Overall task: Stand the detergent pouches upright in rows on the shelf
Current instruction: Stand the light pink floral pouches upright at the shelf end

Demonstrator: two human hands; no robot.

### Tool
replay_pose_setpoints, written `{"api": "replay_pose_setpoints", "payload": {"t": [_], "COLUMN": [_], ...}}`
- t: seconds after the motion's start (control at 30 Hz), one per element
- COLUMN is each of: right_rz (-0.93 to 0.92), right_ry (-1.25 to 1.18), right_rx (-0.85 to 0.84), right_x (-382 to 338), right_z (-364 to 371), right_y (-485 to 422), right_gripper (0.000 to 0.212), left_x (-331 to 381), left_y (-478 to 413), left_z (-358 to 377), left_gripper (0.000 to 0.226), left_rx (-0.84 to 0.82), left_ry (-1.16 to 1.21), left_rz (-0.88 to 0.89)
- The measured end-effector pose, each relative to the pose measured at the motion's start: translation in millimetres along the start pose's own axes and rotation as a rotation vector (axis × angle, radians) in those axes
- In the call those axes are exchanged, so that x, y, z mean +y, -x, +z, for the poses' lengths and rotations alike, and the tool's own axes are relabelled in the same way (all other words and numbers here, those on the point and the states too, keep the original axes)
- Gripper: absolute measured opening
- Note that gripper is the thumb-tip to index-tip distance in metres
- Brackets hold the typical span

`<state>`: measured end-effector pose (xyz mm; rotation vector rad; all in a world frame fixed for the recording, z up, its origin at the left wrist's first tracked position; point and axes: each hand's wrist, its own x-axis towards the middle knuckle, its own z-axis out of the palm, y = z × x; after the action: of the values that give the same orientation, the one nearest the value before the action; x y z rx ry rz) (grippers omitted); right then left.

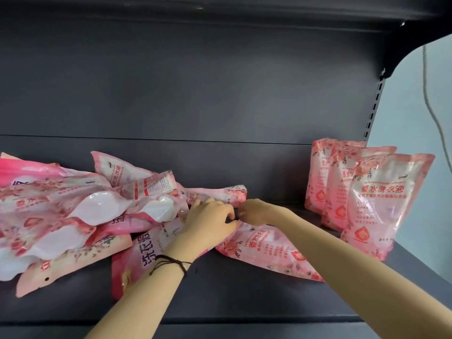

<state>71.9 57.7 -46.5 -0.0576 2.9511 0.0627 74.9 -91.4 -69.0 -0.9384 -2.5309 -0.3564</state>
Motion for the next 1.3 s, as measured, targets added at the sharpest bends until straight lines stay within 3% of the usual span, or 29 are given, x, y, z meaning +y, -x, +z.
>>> {"api": "replay_pose_setpoints", "payload": {"t": [0.13, 0.3, 0.43, 0.53, 0.67, 0.8, 0.9, 1.0, 1.07, 1.17, 1.3], "right_rz": [0.007, -0.019, -0.060, -0.086, -0.189, -0.250, -0.283, -0.172, -0.009, 0.124, 0.086], "right_ry": [-0.104, -0.442, -0.582, -0.708, -1.086, -1.357, -1.394, -1.383, -1.399, -1.237, -1.300], "right_rx": [0.102, 0.233, 0.453, 0.607, 0.695, 0.762, 0.836, 0.884, 0.823, 0.696, 0.819], "right_x": [10, 32, 45, 49, 54, 53, 57, 69, 76, 73, 64], "right_z": [10, -3, -32, -55, -74, -67, -54, -35, -18, 7, 21], "right_y": [-5, 7, 35, 61, 92, 108, 112, 112, 110, 111, 120], "right_gripper": [0.023, 0.009, 0.013, 0.014, 0.017, 0.016, 0.010, 0.011, 0.021, 0.023, 0.022], "left_x": [-3, -1, 5, 14, 33, 53, 74, 96, 102, 103, 112], "left_y": [1, -1, -5, -15, -22, -17, -5, 10, 14, 12, 7], "left_z": [4, -1, -12, -17, -30, -33, -21, -2, 8, 8, 1], "left_gripper": [0.031, 0.041, 0.050, 0.014, 0.028, 0.023, 0.027, 0.036, 0.031, 0.015, 0.019], "left_rx": [-0.020, 0.013, -0.060, 0.053, 0.319, 0.467, 0.401, 0.311, 0.328, 0.374, 0.399], "left_ry": [-0.007, 0.059, 0.564, 0.775, 1.023, 1.321, 1.506, 1.611, 1.671, 1.754, 1.770], "left_rz": [-0.018, -0.056, -0.173, -0.203, -0.224, -0.330, -0.397, -0.446, -0.484, -0.530, -0.496]}}
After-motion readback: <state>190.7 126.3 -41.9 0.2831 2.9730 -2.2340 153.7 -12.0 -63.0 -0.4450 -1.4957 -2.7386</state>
